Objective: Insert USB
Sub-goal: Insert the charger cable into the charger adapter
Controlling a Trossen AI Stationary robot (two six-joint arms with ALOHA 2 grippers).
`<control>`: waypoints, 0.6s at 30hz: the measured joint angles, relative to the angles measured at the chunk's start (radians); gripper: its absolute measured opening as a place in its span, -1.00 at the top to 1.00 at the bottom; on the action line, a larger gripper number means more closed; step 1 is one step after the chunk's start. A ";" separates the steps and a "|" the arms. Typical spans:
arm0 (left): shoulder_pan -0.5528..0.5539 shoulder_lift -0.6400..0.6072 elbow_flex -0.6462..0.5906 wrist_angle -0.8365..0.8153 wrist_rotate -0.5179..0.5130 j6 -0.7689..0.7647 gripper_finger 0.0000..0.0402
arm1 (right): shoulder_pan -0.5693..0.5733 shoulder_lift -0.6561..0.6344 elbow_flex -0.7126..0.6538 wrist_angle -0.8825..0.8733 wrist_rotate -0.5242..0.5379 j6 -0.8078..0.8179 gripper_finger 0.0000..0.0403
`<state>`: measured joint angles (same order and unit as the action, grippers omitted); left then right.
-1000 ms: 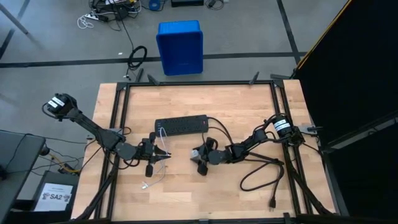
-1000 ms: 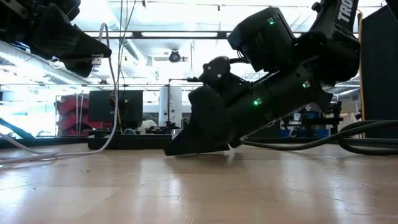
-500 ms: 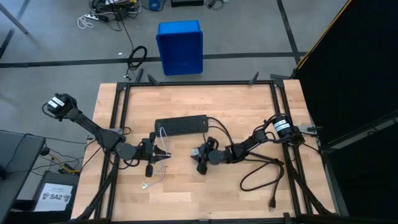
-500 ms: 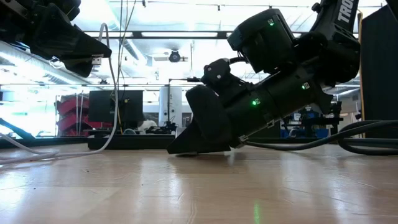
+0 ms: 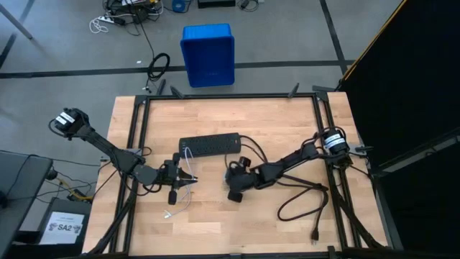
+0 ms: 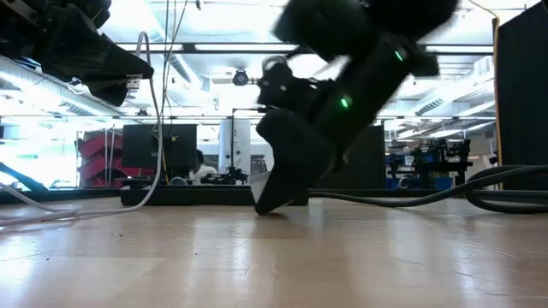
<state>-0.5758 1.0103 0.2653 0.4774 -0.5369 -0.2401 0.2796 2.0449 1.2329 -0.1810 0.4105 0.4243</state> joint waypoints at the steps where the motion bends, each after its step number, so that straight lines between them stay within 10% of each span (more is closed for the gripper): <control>1: 0.000 0.000 0.000 0.002 0.000 0.000 0.95 | -0.003 0.000 0.044 -0.094 -0.016 -0.002 0.42; 18: 0.000 0.000 0.000 0.003 0.000 0.000 0.95 | -0.108 0.003 0.225 -0.519 -0.346 0.069 0.17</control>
<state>-0.5758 1.0103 0.2653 0.4805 -0.5369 -0.2405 0.1719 2.0480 1.4582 -0.7003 0.0647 0.4931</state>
